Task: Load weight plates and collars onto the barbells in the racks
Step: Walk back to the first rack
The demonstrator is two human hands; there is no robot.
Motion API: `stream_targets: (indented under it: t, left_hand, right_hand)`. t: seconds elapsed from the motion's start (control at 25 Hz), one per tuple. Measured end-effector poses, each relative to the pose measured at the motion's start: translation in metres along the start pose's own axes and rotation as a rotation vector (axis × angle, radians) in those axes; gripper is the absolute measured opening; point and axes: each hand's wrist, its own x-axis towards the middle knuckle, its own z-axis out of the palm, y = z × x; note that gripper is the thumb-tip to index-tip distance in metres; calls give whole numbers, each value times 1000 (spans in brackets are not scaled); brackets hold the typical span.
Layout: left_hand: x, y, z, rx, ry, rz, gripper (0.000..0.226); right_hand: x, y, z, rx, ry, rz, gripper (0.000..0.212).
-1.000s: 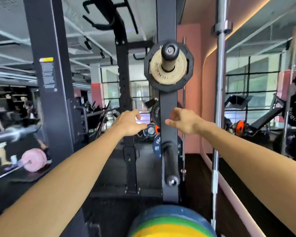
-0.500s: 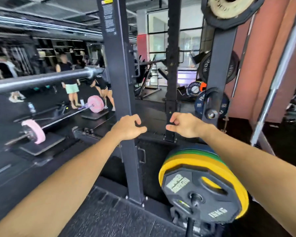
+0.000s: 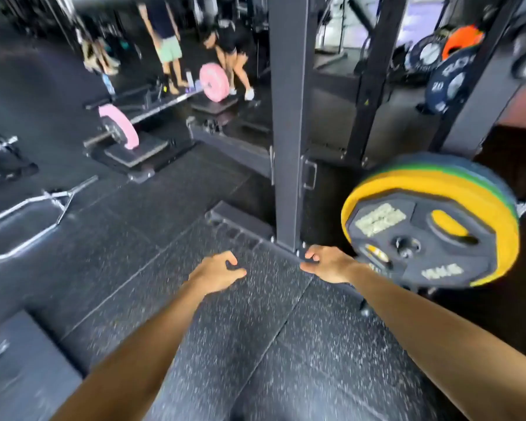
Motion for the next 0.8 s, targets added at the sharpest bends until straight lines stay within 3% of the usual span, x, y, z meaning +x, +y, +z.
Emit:
stream_targets:
  t: [0.24,0.52,0.8]
  left_hand:
    - [-52,-111,100,-69,-273,-131,47]
    - [-122,-194,173,-34,-467,-236,39]
    - [-113,-270,149,-128,-414,-358,45]
  right_hand:
    - [-30,-4,145,-27,-287,76,51]
    - [-66,-21,250,-130,-541,152,52]
    - [-33,-81,278,-204,-584,139,43]
